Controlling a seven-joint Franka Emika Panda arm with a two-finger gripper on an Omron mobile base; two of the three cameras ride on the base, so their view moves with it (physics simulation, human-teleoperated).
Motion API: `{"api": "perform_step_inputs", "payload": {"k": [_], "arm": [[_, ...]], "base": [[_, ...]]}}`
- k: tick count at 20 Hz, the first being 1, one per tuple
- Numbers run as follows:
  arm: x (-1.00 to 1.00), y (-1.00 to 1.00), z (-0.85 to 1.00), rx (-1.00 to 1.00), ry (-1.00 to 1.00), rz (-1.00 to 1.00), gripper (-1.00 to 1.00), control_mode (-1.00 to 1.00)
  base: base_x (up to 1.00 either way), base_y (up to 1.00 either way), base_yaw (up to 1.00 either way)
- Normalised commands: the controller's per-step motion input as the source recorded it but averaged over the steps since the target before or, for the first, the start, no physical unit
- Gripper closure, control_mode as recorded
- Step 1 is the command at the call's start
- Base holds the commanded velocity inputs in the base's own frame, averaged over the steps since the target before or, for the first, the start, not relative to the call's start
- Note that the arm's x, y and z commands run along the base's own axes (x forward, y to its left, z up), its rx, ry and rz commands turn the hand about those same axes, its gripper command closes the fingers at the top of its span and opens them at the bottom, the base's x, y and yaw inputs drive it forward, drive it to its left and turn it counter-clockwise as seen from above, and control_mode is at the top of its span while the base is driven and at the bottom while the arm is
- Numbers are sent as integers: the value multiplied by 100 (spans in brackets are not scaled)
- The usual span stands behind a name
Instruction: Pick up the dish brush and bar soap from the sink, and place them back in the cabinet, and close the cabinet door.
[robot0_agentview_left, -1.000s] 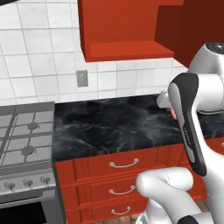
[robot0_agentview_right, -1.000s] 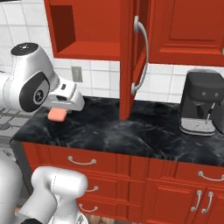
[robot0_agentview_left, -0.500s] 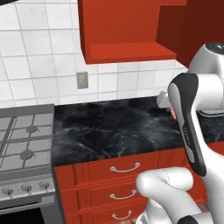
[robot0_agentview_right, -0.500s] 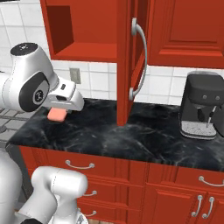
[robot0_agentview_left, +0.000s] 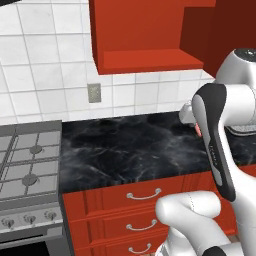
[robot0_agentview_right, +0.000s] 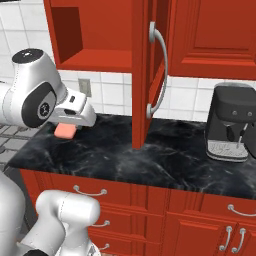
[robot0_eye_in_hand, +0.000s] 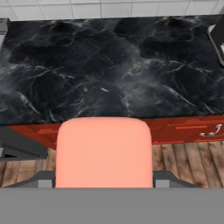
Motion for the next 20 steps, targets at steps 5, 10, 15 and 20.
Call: {"api": "perform_step_inputs", "payload": {"k": [5,10,15,20], "arm": [[10,0,0,0,-4,0,100,-100],[2,0,12,0,-18,0,100,-100],[0,-5,18,0,-21,0,100,-100],[0,-2,19,0,-19,0,100,-100]], "base": [[1,0,0],[0,0,0],[0,0,0],[0,0,0]]}}
